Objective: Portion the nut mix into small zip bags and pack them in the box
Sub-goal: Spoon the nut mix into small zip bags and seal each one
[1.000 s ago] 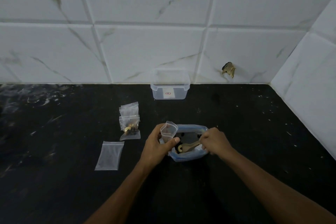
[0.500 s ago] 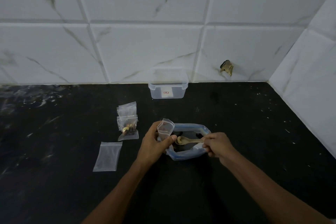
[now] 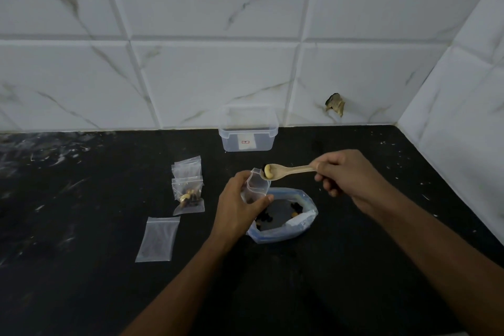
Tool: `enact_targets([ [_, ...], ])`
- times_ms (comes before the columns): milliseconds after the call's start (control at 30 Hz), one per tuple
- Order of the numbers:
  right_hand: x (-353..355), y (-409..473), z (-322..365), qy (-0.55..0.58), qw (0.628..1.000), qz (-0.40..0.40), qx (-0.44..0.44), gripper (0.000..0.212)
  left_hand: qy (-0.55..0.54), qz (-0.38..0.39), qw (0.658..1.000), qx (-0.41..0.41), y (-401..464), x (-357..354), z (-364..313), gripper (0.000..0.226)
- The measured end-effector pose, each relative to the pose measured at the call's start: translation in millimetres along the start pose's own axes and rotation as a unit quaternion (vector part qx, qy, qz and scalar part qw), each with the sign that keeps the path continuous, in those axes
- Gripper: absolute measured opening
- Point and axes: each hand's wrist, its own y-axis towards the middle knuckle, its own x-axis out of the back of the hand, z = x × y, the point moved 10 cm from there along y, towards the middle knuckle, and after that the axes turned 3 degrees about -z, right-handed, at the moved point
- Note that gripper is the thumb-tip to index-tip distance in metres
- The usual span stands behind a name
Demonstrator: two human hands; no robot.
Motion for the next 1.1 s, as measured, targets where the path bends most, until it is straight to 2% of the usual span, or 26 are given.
enact_targets([
  [67, -4.4, -3.7, 15.9, -0.098, 0.993, -0.015, 0.06, 0.014, 0.004, -0.001, 1.0, -0.001, 1.2, -4.6, -2.0, 0.058],
  [133, -13.2, -10.6, 33.1, -0.196, 0.97, -0.042, 0.137, 0.015, 0.008, 0.001, 1.0, -0.002, 1.8, -8.7, -4.5, 0.055],
  [267, -42.6, -30.2, 55.9, -0.328, 0.905, -0.056, 0.265, 0.015, 0.002, 0.0, 1.0, -0.009, 2.2, -14.2, -7.3, 0.05],
  [333, -60.2, -37.8, 57.2, -0.394, 0.863, -0.048, 0.314, 0.007, -0.008, -0.005, 1.0, -0.009, 1.7, -13.7, -7.7, 0.05],
  [367, -68.0, -44.1, 59.2, -0.417, 0.838, -0.05, 0.349, 0.006, -0.017, -0.003, 1.0, -0.004, 1.3, -14.0, -7.6, 0.053],
  [400, -74.7, -49.1, 58.3, -0.431, 0.818, -0.047, 0.378, 0.014, -0.026, -0.001, 1.0, 0.002, 0.7, -14.0, -7.7, 0.057],
  [467, -79.5, -56.9, 58.1, -0.434, 0.801, -0.048, 0.41, 0.028, -0.04, -0.001, 0.999, 0.01, -0.1, -13.2, -7.5, 0.059],
  [500, -78.3, -58.3, 59.0, -0.43, 0.798, -0.058, 0.418, 0.029, -0.044, -0.002, 0.999, 0.013, -0.5, -12.4, -7.5, 0.057],
  [567, -67.8, -57.2, 62.7, -0.403, 0.811, -0.085, 0.414, 0.017, -0.049, -0.014, 0.999, 0.019, -1.2, -8.2, -5.8, 0.049],
  [633, -43.4, -51.6, 67.0, -0.341, 0.848, -0.122, 0.387, 0.003, -0.056, -0.027, 0.998, 0.027, -1.9, -0.5, -2.4, 0.043],
  [733, -5.0, -38.8, 55.4, -0.234, 0.903, -0.166, 0.321, 0.013, -0.077, -0.034, 0.996, 0.031, -3.1, 10.2, 1.9, 0.038],
  [833, -3.7, -9.3, 1.2, -0.236, 0.936, -0.149, 0.214, 0.013, -0.093, -0.051, 0.994, 0.034, -6.6, 19.7, 7.5, 0.035],
  [967, -37.5, 13.8, -78.7, -0.273, 0.951, -0.104, 0.105, 0.013, -0.101, -0.028, 0.993, 0.053, -12.3, 16.1, 14.3, 0.036],
  [1100, -60.4, 15.7, -97.4, -0.271, 0.953, -0.114, 0.076, 0.016, -0.112, -0.002, 0.991, 0.072, -12.1, 9.4, 21.5, 0.036],
])
